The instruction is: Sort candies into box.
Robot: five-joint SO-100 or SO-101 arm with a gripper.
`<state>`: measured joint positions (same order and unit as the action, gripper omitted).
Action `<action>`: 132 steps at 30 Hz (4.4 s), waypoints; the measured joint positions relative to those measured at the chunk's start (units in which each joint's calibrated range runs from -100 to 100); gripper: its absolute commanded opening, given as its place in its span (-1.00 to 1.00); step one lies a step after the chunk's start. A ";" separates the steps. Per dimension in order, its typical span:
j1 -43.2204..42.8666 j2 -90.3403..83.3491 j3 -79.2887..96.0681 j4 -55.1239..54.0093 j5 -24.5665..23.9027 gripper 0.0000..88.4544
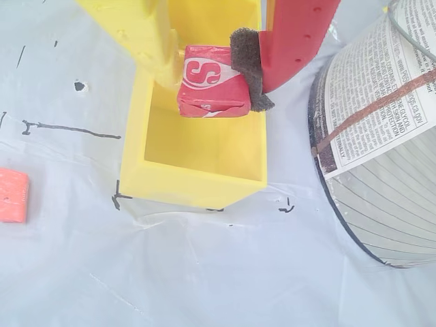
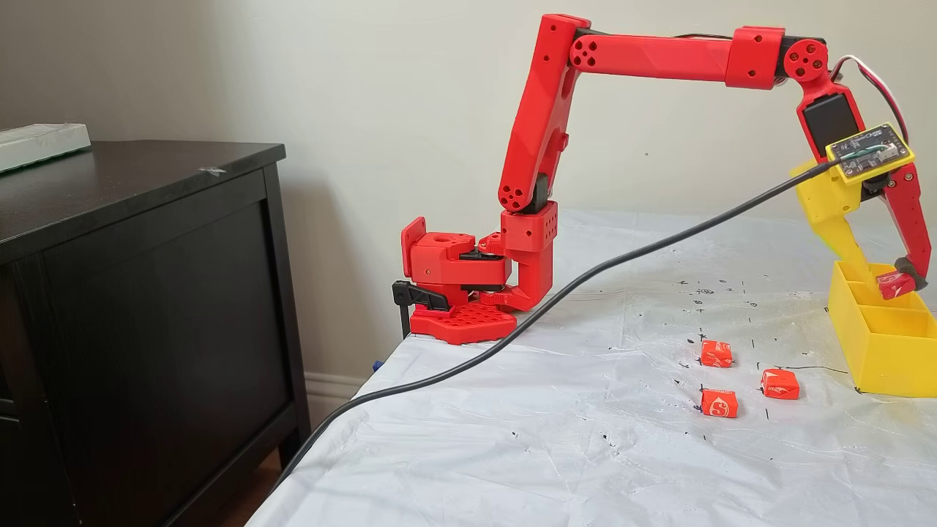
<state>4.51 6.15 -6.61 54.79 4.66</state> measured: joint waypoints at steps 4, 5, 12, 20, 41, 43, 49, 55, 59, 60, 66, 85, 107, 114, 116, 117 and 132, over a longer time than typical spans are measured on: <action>0.00 0.34 0.00 0.00 0.20 -1.00; 0.00 0.34 0.00 0.00 0.29 -1.00; 0.00 0.34 0.00 -0.78 0.39 -0.86; -0.24 0.34 0.00 -2.67 1.51 -0.05; -1.38 -3.05 5.25 -3.77 1.81 -1.00; -1.38 -4.67 6.30 -3.77 1.56 -1.00; -1.38 -11.96 11.47 -2.12 1.47 -1.00; -1.38 -21.38 18.38 5.18 3.22 -1.00; -0.81 -28.43 24.51 11.77 4.98 -1.00; 0.00 -30.12 26.26 12.79 5.32 -1.00; 3.49 -34.03 36.06 13.27 6.79 -0.99; 3.74 -25.88 38.86 11.70 8.30 -0.21; 5.12 -17.56 37.55 9.81 9.08 -0.20; 5.53 -13.58 35.19 8.24 9.08 -0.22; 5.77 -12.73 34.75 7.93 9.08 -0.22; 6.01 -12.56 34.66 7.69 9.08 -0.22; 5.61 -9.59 34.66 6.44 9.13 -0.29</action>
<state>10.12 -3.44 28.05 61.22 13.80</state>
